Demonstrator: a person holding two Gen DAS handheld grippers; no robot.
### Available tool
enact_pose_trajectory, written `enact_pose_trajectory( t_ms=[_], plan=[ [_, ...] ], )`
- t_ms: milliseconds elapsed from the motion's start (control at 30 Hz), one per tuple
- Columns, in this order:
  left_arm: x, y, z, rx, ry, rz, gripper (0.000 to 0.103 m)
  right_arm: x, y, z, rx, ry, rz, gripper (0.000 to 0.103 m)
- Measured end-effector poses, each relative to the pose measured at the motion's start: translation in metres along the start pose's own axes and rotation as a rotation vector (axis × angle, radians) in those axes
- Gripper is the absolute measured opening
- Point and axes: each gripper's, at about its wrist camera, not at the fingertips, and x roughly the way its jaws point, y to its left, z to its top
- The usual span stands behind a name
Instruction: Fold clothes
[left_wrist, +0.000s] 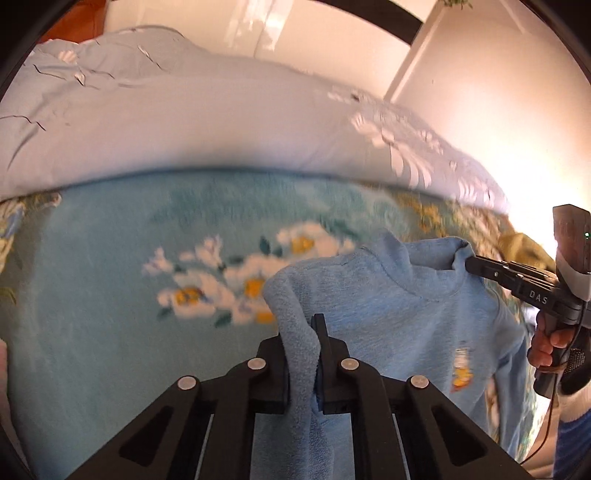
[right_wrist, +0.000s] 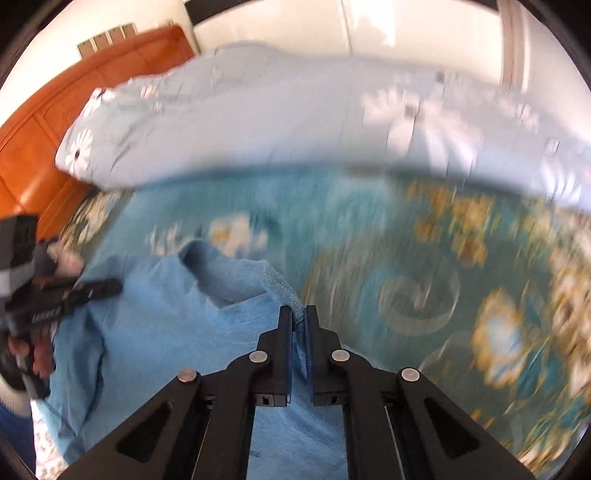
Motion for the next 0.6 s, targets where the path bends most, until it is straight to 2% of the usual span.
enact_pose_trajectory(
  t_ms=[100, 200, 333, 400, 433, 467, 500, 533, 567, 600],
  plan=[
    [0.015, 0.012, 0.011, -0.024, 0.018, 0.061, 0.010, 0.012, 0.005, 0.022, -0.007, -0.012, -0.025, 0.006],
    [0.038, 0.027, 0.009, -0.074, 0.071, 0.094, 0.010, 0.042, 0.015, 0.025, -0.020, 0.032, -0.056, 0.006],
    [0.055, 0.041, -0.003, -0.127, 0.112, 0.089, 0.014, 0.076, 0.018, 0.016, -0.016, 0.088, -0.080, 0.006],
    [0.052, 0.041, -0.005, -0.141, 0.118, 0.070, 0.015, 0.079, 0.017, 0.013, -0.010, 0.087, -0.084, 0.006],
    [0.048, 0.039, -0.006, -0.144, 0.115, 0.071, 0.021, 0.075, 0.015, 0.012, -0.007, 0.074, -0.081, 0.008],
    [0.041, 0.037, -0.006, -0.145, 0.107, 0.078, 0.030, 0.069, 0.014, 0.012, -0.003, 0.056, -0.076, 0.017],
    [0.032, 0.034, -0.007, -0.149, 0.089, 0.085, 0.034, 0.063, 0.012, 0.011, 0.000, 0.037, -0.070, 0.024],
    [0.020, 0.032, -0.010, -0.154, 0.067, 0.087, 0.039, 0.052, 0.010, 0.007, 0.014, 0.007, -0.061, 0.040],
    [0.007, 0.029, -0.013, -0.158, 0.042, 0.086, 0.042, 0.038, 0.009, 0.002, 0.032, -0.030, -0.050, 0.049],
    [-0.007, 0.024, -0.018, -0.158, 0.019, 0.082, 0.043, 0.021, 0.007, -0.005, 0.053, -0.062, -0.032, 0.049]
  ],
)
